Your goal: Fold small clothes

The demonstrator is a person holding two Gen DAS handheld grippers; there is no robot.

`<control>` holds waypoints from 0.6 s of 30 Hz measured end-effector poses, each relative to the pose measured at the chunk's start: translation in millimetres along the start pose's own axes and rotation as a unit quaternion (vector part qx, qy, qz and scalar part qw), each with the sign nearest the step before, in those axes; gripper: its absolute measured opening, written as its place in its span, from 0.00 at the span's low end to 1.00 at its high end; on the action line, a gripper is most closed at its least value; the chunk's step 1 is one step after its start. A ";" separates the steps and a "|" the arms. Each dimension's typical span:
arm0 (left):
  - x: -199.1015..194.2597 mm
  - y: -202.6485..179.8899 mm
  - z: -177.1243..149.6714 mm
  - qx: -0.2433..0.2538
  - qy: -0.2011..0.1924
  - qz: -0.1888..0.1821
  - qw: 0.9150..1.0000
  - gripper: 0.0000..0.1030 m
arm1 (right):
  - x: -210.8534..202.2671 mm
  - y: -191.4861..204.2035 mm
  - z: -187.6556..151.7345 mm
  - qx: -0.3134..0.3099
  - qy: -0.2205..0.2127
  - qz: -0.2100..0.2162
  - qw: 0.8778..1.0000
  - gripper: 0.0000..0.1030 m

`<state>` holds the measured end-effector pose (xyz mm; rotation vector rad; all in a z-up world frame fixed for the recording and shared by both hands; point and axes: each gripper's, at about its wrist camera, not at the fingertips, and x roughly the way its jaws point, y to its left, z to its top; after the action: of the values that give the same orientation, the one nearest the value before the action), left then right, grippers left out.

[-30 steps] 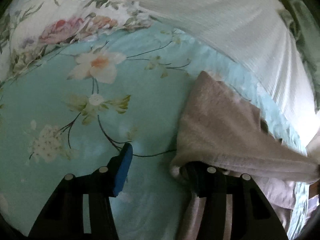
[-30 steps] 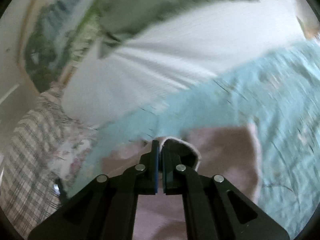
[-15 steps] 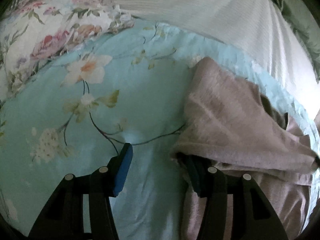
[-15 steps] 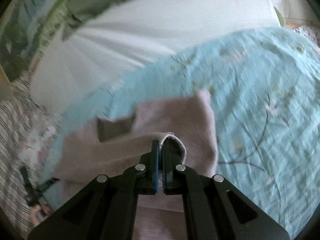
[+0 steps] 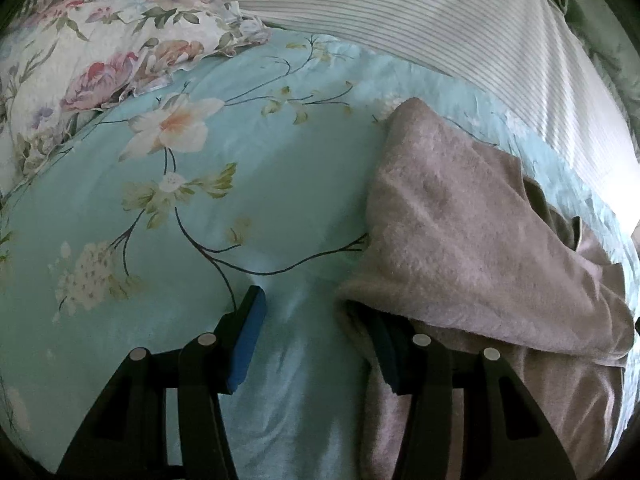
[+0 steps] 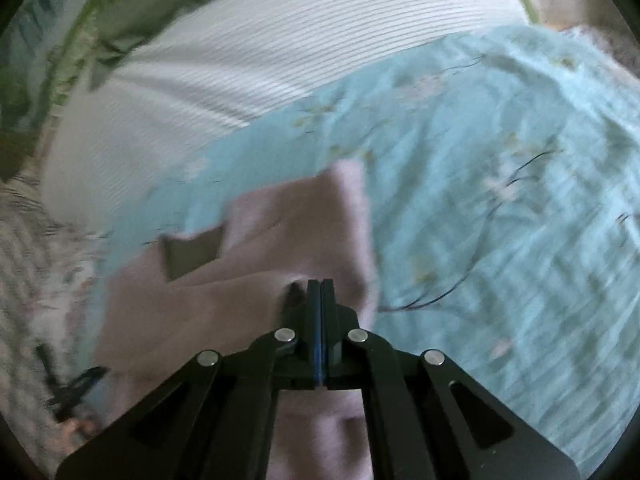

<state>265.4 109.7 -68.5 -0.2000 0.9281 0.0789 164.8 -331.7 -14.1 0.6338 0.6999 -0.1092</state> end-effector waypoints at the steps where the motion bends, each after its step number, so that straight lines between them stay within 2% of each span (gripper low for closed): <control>1: 0.1 -0.1 0.5 0.000 0.000 0.000 1.000 0.50 | -1.8 4.7 -2.2 -0.001 0.003 0.003 1.000 0.02; 3: 0.3 -1.1 1.2 0.002 0.002 0.000 1.000 0.50 | -1.7 14.9 -5.5 -0.013 0.008 0.007 1.000 0.03; 8: 0.4 -1.7 1.6 0.003 0.003 0.000 1.000 0.50 | 30.4 27.5 -15.3 -0.026 0.063 0.003 0.998 0.03; 12: 1.1 0.1 2.8 0.004 0.005 -0.004 1.000 0.50 | 30.0 20.0 -15.7 -0.001 0.059 0.023 0.998 0.04; 13: 1.4 -0.3 2.9 0.005 0.006 -0.003 1.000 0.50 | 26.3 18.8 -14.7 0.002 0.054 0.022 0.998 0.12; 14: 1.7 -0.7 2.8 0.005 0.006 -0.002 1.000 0.50 | 23.8 18.3 -13.6 0.001 0.051 0.015 0.999 0.39; 16: 1.0 -0.8 2.6 0.005 0.006 -0.003 1.000 0.50 | 19.6 17.4 -12.0 -0.004 0.038 0.004 0.999 0.74; 18: 1.1 -0.5 2.9 0.003 0.006 -0.003 1.000 0.50 | 16.4 18.2 -10.6 -0.011 0.027 0.010 1.000 0.73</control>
<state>268.5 109.8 -67.6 -0.1979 0.9402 0.0683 176.8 -309.0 -21.5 0.6235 0.7450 -0.0656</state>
